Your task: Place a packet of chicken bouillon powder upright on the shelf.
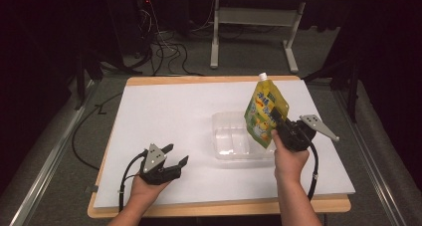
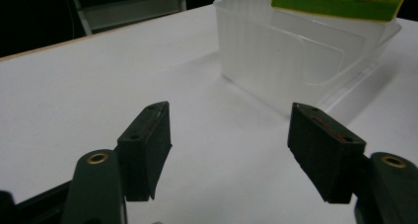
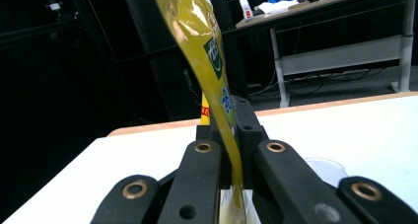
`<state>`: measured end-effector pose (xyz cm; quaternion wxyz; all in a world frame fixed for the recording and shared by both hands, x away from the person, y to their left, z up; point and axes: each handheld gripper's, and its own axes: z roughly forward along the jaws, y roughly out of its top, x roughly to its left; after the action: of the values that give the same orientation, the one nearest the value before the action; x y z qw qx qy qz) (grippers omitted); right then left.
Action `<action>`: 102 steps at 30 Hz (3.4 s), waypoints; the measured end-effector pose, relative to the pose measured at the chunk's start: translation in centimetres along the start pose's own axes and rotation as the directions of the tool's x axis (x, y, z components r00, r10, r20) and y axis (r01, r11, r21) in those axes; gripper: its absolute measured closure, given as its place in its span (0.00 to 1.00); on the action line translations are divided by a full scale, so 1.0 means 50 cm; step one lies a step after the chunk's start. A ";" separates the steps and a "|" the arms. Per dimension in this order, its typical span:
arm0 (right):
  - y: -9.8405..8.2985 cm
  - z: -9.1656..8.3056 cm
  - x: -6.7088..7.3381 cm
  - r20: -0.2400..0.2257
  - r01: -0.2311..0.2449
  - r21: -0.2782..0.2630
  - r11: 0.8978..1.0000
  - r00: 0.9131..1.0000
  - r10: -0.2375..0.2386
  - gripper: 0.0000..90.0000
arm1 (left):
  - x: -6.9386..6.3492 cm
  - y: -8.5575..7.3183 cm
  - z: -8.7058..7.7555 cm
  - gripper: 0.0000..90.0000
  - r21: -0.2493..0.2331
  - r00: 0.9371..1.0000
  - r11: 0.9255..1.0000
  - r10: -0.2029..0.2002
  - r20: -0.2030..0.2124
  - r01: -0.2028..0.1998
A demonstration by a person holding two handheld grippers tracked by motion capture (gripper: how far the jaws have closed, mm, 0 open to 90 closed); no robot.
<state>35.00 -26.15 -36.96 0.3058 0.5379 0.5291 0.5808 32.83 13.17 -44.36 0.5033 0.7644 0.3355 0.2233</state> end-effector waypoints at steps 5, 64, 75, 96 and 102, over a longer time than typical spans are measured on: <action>0.000 0.000 -0.002 0.009 -0.013 -0.006 1.000 1.000 0.013 1.00 | 0.000 -0.001 0.002 0.37 0.005 1.000 1.000 -0.002 0.004 0.002; -0.069 0.014 0.001 -0.046 0.113 0.071 0.991 0.993 -0.110 0.98 | 0.027 -0.017 -0.041 0.36 -0.014 0.999 0.999 -0.032 -0.036 0.032; -0.078 0.010 -0.006 -0.053 0.157 0.108 0.982 0.987 -0.152 0.93 | 0.037 -0.019 -0.056 0.36 -0.025 0.997 0.998 -0.060 -0.053 0.059; -0.052 -0.031 0.005 -0.174 0.247 0.176 0.953 0.961 -0.217 0.35 | 0.056 -0.019 -0.041 0.36 -0.012 0.996 0.997 -0.074 -0.051 0.074; -0.045 -0.086 -0.030 -0.206 0.216 0.159 0.963 0.962 -0.181 0.30 | 0.065 -0.016 -0.038 0.36 -0.019 0.994 0.996 -0.090 -0.057 0.089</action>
<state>30.80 -28.17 -38.95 0.2611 0.4496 0.6575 0.5453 33.50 16.93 -44.34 0.5091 0.7378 0.3818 0.2253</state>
